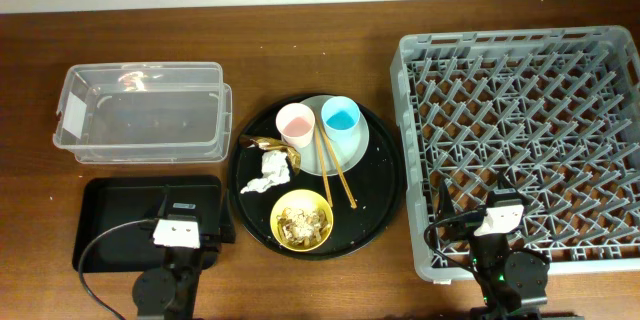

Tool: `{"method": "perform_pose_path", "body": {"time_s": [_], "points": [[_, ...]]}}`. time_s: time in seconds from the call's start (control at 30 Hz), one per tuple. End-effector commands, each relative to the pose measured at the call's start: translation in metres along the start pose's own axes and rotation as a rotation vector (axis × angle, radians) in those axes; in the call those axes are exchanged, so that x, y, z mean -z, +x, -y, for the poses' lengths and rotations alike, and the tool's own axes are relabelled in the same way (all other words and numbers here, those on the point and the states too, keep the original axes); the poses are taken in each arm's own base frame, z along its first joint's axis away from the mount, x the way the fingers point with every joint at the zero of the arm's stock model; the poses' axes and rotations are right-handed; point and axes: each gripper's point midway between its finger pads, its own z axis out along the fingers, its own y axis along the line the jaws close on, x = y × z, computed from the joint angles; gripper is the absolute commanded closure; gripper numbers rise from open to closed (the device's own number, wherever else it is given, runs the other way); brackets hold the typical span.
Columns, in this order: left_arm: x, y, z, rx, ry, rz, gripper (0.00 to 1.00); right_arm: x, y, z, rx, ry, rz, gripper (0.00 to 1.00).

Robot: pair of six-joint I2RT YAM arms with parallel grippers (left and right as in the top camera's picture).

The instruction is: Sort waste into correct bins and load items into the dishwasher rack

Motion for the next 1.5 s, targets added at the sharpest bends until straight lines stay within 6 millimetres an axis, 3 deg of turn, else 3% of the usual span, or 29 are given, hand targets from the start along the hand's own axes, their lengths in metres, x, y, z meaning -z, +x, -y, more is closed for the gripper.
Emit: {"method": "perform_pose_path", "body": {"time_s": [0.0,1.3,1.47], "points": [[0.0,0.001,0.002,-0.016,0.008,0.004,0.0,0.0,0.002,0.001,0.002,0.002,0.0,0.02],[0.0,-0.002,0.002,-0.016,0.008,0.017,0.0,0.0,0.002,0.001,0.002,0.002,0.0,0.02],[0.003,-0.012,0.028,-0.021,0.162,0.056,0.0,0.0,0.002,0.001,0.002,0.002,0.0,0.02]]}}
